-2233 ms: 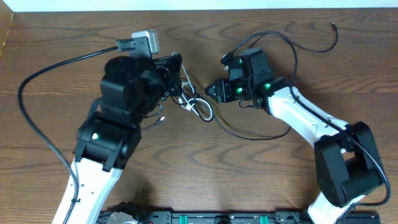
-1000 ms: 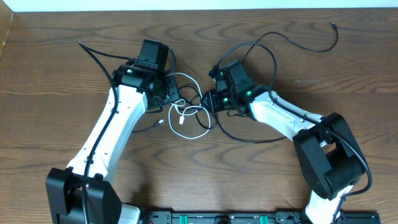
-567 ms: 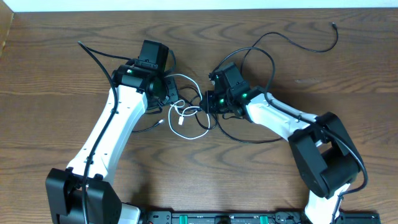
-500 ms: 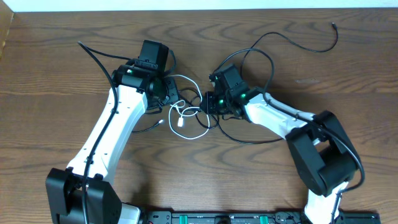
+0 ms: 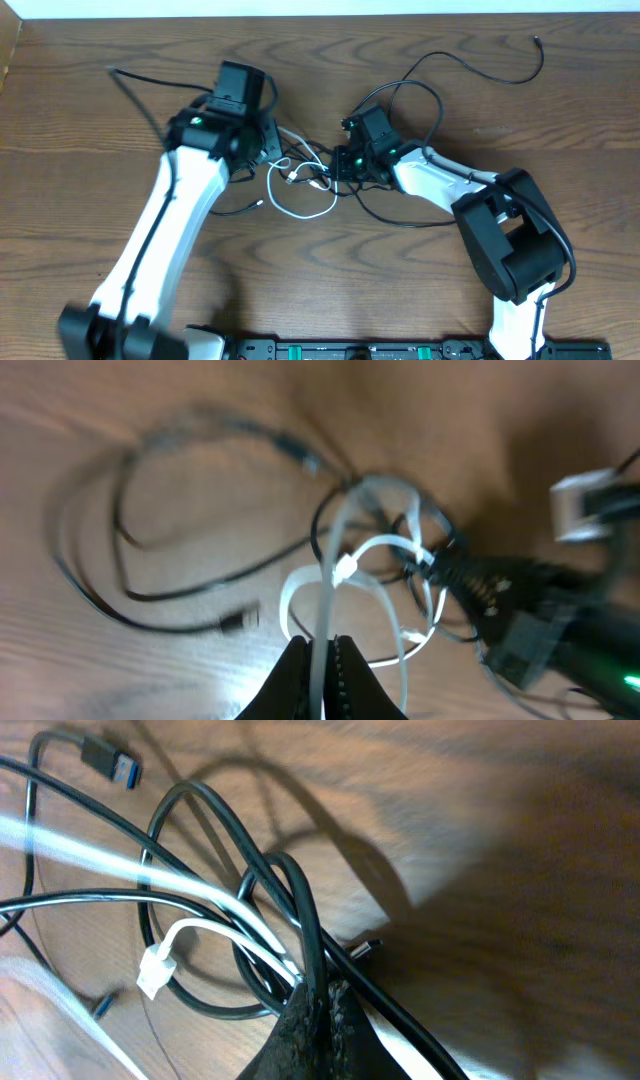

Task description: Untangle cables

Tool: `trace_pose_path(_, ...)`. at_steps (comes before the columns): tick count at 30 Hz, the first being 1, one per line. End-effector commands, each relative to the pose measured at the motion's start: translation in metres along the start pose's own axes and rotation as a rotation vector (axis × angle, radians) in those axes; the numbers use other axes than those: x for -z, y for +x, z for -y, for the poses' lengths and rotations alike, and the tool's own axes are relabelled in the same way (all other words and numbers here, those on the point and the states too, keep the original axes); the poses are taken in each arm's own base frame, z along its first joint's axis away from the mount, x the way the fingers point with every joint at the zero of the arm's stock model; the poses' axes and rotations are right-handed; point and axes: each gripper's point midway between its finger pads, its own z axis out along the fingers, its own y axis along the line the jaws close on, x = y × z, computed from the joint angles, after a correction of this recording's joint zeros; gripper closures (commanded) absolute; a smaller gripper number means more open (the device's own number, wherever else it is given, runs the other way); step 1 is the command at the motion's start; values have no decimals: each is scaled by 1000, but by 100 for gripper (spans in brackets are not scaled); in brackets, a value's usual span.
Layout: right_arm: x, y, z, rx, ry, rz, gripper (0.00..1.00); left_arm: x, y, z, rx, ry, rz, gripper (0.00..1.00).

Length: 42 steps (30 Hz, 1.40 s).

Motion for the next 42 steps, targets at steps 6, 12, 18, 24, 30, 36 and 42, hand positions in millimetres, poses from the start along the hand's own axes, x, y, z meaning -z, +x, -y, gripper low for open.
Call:
trace_pose_path(6, 6, -18, 50, -5, 155, 50, 99, 218, -68, -23, 90, 67, 750, 93)
trace_pose_path(12, 7, -19, 51, -4, 162, 54, 99, 316, -54, -36, 154, 203, 1041, 93)
trace_pose_path(18, 7, -19, 52, -5, 168, 58, 99, 326, -41, -42, 162, 215, 1052, 93)
trace_pose_path(24, 8, -22, 53, -5, 169, 65, 99, 283, -39, -40, 130, 144, 901, 93)
trace_pose_path(30, 30, -37, 24, 79, 19, 64, 99, 236, -29, -30, 100, 134, 703, 93)
trace_pose_path(36, 64, -55, 14, 122, -77, 95, 98, 179, -13, -4, 4, 177, 441, 93)
trace_pose_path(42, 72, -54, 23, 134, -106, 70, 82, 142, -5, 14, -22, 213, 281, 93)
